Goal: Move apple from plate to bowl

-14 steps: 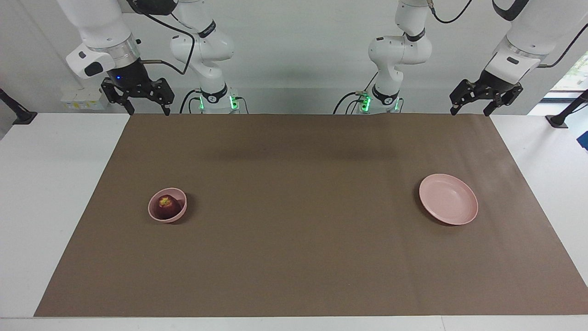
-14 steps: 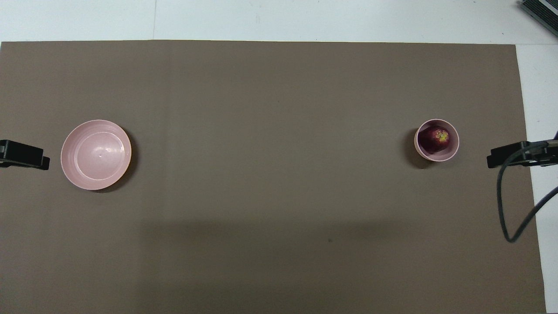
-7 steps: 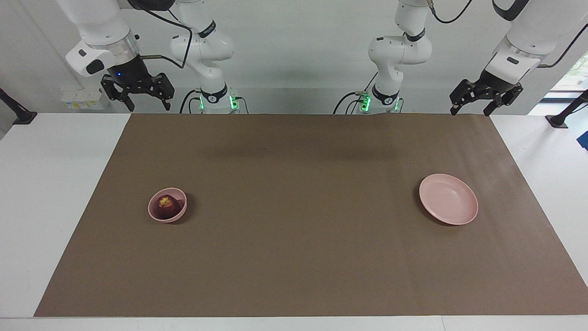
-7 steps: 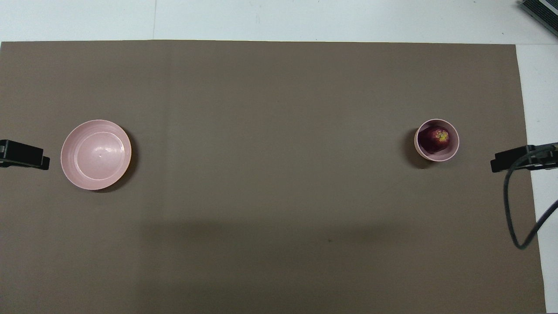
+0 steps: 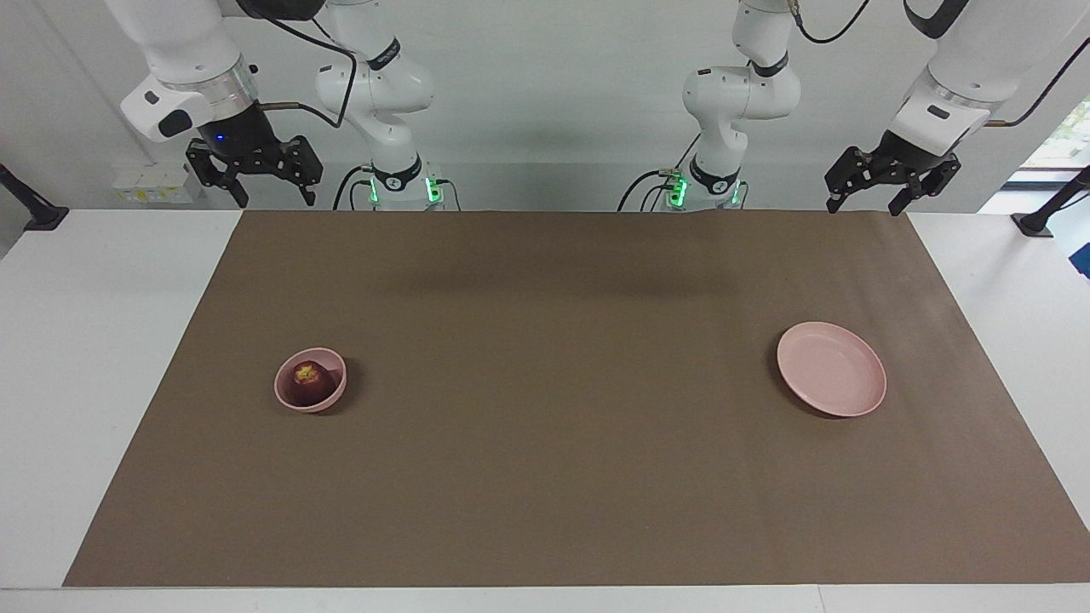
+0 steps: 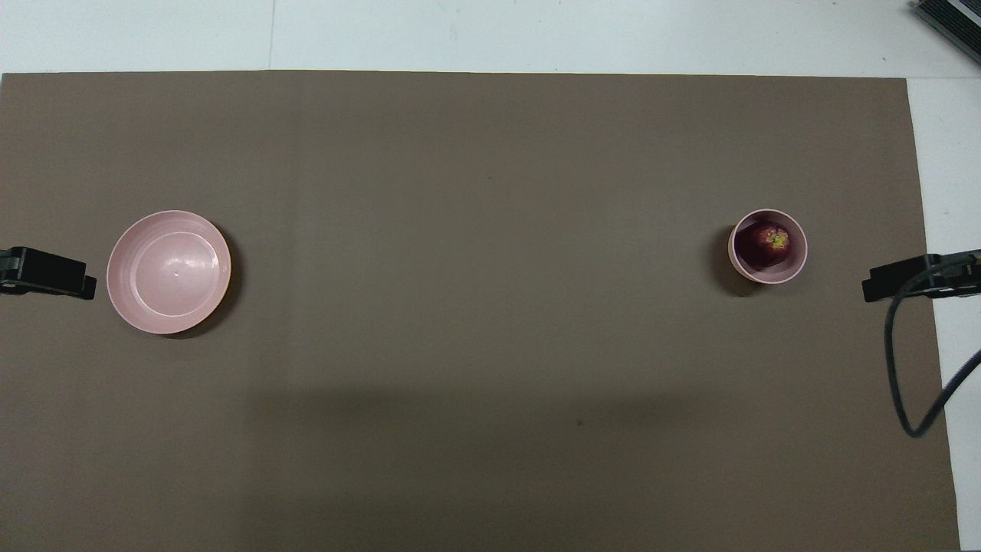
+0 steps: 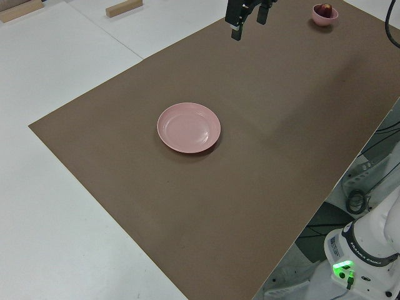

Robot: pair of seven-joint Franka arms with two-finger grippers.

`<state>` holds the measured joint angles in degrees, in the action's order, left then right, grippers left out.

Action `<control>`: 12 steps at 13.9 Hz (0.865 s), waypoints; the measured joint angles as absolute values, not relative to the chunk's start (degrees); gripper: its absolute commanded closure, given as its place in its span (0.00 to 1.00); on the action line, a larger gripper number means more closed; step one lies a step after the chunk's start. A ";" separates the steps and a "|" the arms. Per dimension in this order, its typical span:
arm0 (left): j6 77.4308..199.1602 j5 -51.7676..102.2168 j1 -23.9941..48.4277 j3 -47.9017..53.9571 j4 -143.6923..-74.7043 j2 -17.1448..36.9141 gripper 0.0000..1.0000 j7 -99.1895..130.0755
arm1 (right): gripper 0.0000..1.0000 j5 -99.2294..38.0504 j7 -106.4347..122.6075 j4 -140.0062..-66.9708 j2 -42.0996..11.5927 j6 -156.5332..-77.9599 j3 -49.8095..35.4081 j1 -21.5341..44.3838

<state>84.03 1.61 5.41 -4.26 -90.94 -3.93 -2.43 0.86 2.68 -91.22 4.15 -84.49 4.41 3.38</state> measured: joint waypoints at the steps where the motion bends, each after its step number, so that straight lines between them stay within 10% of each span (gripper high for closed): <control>1: 84.02 1.61 4.97 -4.58 -90.94 -3.93 0.00 -2.44 | 0.00 0.85 2.68 -91.25 4.15 -84.49 4.40 3.38; 12: 83.99 1.61 4.39 -4.78 -90.94 -3.93 0.00 -2.45 | 0.00 0.83 2.68 -91.42 4.20 -84.50 4.50 3.31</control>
